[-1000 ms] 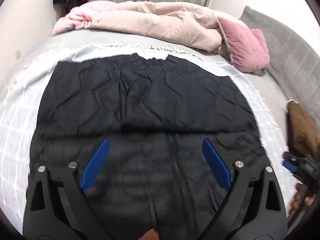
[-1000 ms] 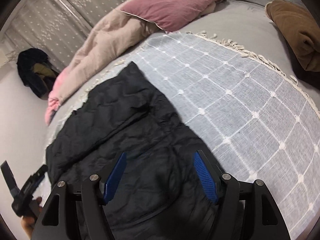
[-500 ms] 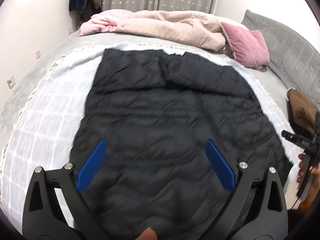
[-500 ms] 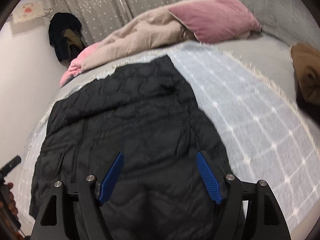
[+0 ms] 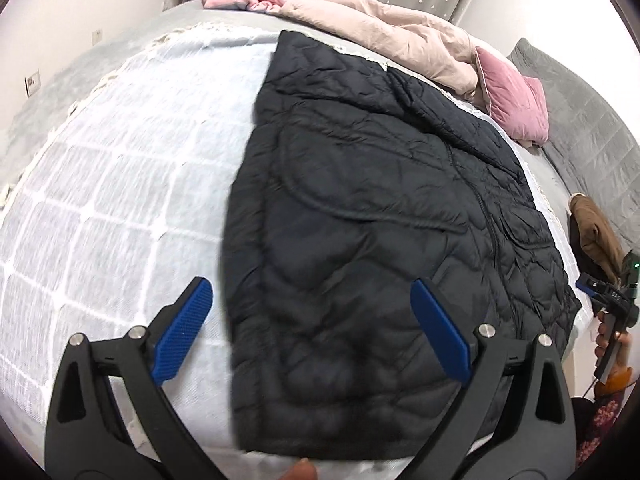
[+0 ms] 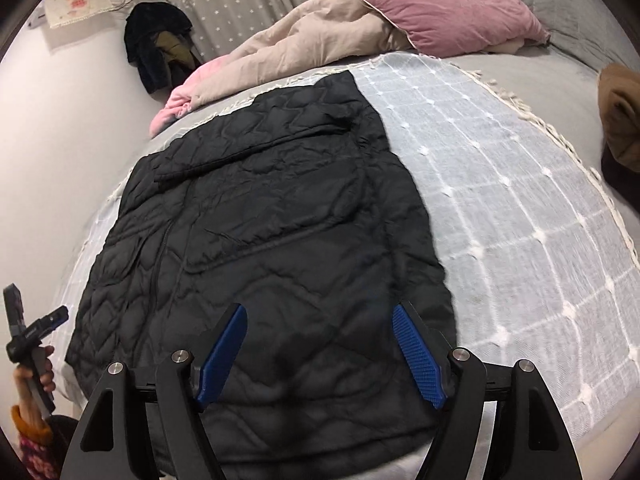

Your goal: Fold large clothes

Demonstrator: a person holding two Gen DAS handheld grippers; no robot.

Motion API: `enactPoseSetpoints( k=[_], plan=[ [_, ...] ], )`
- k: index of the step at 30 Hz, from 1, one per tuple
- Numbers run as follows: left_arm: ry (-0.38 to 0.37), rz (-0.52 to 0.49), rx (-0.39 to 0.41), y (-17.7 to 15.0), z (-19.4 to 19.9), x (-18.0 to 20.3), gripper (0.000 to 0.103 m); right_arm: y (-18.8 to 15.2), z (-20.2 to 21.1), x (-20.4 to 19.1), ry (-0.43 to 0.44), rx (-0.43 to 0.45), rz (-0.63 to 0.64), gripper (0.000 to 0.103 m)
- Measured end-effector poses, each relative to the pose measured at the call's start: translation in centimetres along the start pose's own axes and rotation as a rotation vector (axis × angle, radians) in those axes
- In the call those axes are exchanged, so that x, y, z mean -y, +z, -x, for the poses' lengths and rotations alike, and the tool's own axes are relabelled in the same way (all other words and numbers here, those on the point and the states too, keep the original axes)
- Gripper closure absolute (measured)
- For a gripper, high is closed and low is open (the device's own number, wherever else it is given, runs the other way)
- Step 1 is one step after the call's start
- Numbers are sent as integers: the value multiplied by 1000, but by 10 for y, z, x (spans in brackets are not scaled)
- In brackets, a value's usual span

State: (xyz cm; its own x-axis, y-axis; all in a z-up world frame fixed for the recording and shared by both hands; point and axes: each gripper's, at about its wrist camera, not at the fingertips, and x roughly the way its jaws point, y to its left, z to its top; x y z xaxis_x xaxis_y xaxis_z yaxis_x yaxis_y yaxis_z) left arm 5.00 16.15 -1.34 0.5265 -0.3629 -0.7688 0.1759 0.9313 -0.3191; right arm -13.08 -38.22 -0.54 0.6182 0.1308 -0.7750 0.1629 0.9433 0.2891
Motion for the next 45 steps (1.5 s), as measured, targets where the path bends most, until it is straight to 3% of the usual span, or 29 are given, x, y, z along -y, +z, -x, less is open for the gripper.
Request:
enactPoseSetpoints(
  k=[4, 10, 16, 18, 21, 25, 31, 36, 41, 45],
  plan=[
    [-67, 66, -80, -8, -8, -19, 4, -8, -7, 34, -3, -80, -138, 26],
    [-234, 150, -199, -19, -24, -21, 4, -19, -21, 68, 111, -134, -348, 26],
    [-178, 64, -224, -22, -30, -3, 4, -21, -25, 71, 114, -123, -403, 26],
    [-161, 46, -223, -24, -30, 0, 4, -21, -16, 74, 33, -88, -442, 26],
    [-140, 14, -224, -27, -31, 6, 4, -16, -10, 64, -59, -61, -358, 26],
    [-109, -4, -229, -27, -37, 6, 4, -19, -27, 55, -122, -115, -283, 25],
    [-54, -40, -229, -26, -43, 14, 1, -24, -45, 24, -200, -136, -112, 0],
    [-35, -98, -215, -31, -42, 18, 1, -26, -54, 8, -300, -146, -61, 0],
    [-41, -119, -209, -33, -40, 21, 1, -25, -51, 3, -248, -155, -72, 0],
    [-129, -126, -219, -35, -39, 31, 10, -25, -49, -13, -164, -164, -64, 3]
  ],
)
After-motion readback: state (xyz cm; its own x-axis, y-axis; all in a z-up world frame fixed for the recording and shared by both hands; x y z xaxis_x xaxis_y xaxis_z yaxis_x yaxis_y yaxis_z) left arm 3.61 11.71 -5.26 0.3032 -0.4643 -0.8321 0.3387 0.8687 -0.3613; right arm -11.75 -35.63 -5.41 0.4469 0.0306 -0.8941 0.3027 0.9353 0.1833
